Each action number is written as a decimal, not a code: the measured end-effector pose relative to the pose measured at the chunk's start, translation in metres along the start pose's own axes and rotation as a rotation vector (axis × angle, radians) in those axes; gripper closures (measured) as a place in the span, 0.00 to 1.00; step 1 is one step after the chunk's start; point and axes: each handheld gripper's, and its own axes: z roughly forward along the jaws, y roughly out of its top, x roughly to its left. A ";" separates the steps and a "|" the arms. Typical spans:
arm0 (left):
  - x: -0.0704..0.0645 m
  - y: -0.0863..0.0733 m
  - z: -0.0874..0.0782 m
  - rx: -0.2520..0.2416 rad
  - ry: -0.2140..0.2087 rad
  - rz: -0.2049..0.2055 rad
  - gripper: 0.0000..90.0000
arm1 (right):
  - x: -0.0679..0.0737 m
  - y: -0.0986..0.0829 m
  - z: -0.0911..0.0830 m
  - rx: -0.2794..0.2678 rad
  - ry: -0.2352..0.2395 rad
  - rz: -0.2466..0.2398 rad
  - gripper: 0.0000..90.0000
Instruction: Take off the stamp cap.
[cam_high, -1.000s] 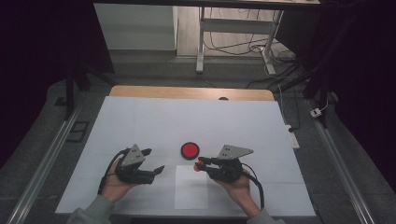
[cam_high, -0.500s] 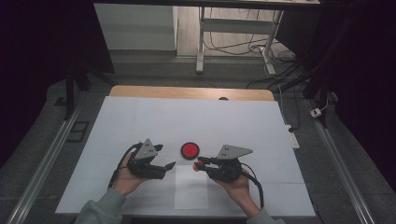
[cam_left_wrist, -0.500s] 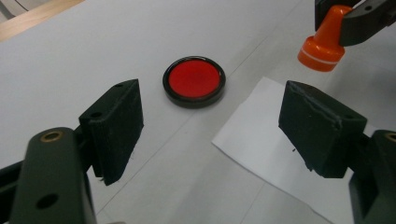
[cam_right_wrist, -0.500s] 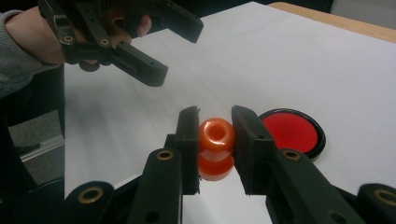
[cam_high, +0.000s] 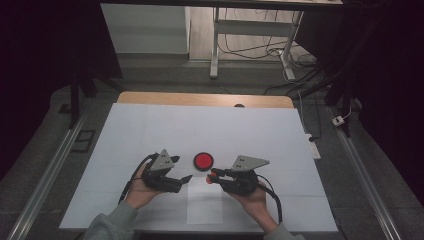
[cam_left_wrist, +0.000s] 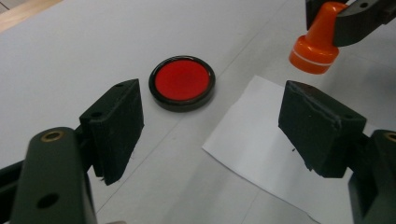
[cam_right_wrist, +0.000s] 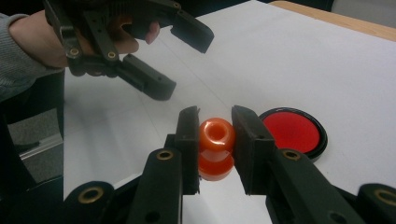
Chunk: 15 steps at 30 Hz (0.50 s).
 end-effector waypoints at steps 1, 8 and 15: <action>-0.002 0.000 0.001 0.002 -0.004 0.003 0.25 | 0.000 0.000 0.000 0.000 0.000 0.000 0.80; -0.010 0.002 0.007 0.007 -0.028 0.024 0.25 | 0.001 0.000 -0.001 -0.003 -0.001 -0.002 0.80; -0.014 0.003 0.012 0.013 -0.043 0.036 0.25 | 0.001 0.000 0.000 -0.001 -0.001 -0.004 0.80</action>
